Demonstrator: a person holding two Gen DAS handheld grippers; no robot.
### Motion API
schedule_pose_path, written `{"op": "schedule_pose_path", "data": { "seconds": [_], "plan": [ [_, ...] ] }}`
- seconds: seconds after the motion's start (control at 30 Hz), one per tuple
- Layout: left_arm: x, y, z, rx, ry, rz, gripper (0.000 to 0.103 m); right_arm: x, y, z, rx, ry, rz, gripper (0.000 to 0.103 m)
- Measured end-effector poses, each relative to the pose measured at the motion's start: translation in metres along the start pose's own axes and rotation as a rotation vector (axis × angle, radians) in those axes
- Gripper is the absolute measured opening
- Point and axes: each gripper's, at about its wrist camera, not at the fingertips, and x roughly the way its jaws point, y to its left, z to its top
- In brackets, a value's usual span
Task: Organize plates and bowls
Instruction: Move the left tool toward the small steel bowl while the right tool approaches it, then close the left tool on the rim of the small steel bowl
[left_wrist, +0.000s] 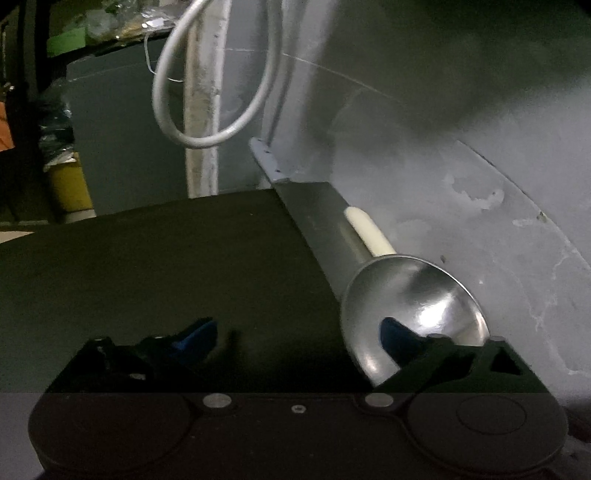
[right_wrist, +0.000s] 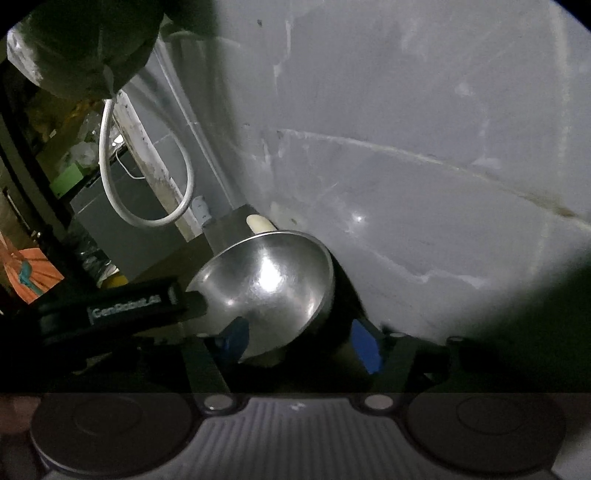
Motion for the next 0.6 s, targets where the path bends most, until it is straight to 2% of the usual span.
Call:
{"op": "schedule_pose_path", "data": {
  "seconds": [0.07, 0.13, 0.2, 0.37, 0.4, 0.6],
  "plan": [
    [0.007, -0.002, 0.000, 0.001, 0.022, -0.005, 0.077, 0.003, -0.001, 0.000, 0.000, 0.008, 0.007, 0.061],
    [0.014, -0.002, -0.002, -0.006, 0.040, -0.018, 0.059, 0.006, -0.001, 0.000, -0.002, 0.016, 0.010, 0.054],
    [0.018, 0.000, -0.003, -0.028, 0.057, -0.062, 0.048, 0.007, -0.003, 0.000, 0.000, 0.021, 0.016, 0.046],
    [0.020, 0.001, -0.004, -0.039, 0.055, -0.148, 0.027, 0.009, -0.008, 0.000, 0.005, 0.024, 0.052, 0.041],
    [0.020, 0.001, -0.005, -0.038, 0.054, -0.160, 0.019, 0.009, -0.008, 0.000, 0.004, 0.026, 0.058, 0.040],
    [0.001, 0.005, -0.011, -0.033, 0.018, -0.174, 0.019, -0.008, -0.006, -0.004, -0.003, 0.008, 0.082, 0.034]
  ]
}}
